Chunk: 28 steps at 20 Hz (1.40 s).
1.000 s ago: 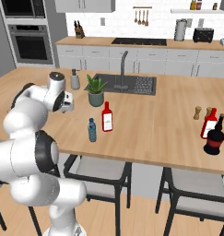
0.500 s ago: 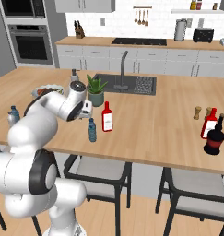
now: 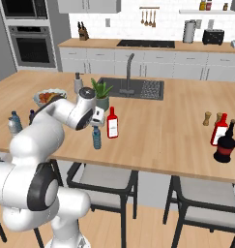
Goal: Move the plastic bottles in the middle to the plastics group, and the glass bottles in the middle to the glass group.
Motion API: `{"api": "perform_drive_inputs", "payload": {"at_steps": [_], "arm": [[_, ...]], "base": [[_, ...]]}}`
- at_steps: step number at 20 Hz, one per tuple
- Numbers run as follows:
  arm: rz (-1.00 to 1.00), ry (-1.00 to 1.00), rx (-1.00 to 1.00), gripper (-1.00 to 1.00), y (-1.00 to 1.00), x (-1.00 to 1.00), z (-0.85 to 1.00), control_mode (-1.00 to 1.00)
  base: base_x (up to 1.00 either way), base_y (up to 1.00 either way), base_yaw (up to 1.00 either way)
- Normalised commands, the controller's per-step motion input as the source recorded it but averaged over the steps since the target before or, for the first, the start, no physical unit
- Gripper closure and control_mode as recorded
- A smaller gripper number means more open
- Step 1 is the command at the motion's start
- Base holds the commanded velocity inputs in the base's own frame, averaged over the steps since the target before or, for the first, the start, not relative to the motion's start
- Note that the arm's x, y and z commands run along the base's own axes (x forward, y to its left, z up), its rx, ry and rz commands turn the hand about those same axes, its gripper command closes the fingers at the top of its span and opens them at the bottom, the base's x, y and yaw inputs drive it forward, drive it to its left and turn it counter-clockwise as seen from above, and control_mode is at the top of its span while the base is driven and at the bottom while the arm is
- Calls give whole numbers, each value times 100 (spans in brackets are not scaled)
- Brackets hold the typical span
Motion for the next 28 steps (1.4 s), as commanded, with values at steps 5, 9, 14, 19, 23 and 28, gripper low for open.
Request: {"api": "perform_drive_inputs", "payload": {"at_steps": [5, 9, 14, 19, 23, 28], "arm": [[-10, 0, 0, -100, -2, 11, 0, -100], [-12, 0, 0, -100, -19, 5, -9, -100], [-9, 0, 0, -100, -30, 7, -9, -100], [-1, -3, -2, -100, -25, 3, -17, -100], [-2, -2, -7, -100, -11, 3, -28, -100], [0, 0, -4, -100, -1, 14, -7, -100]], "base": [[0, 0, 0], [0, 0, 0], [0, 0, 0], [0, 0, 0], [0, 0, 0], [0, 0, 0]]}}
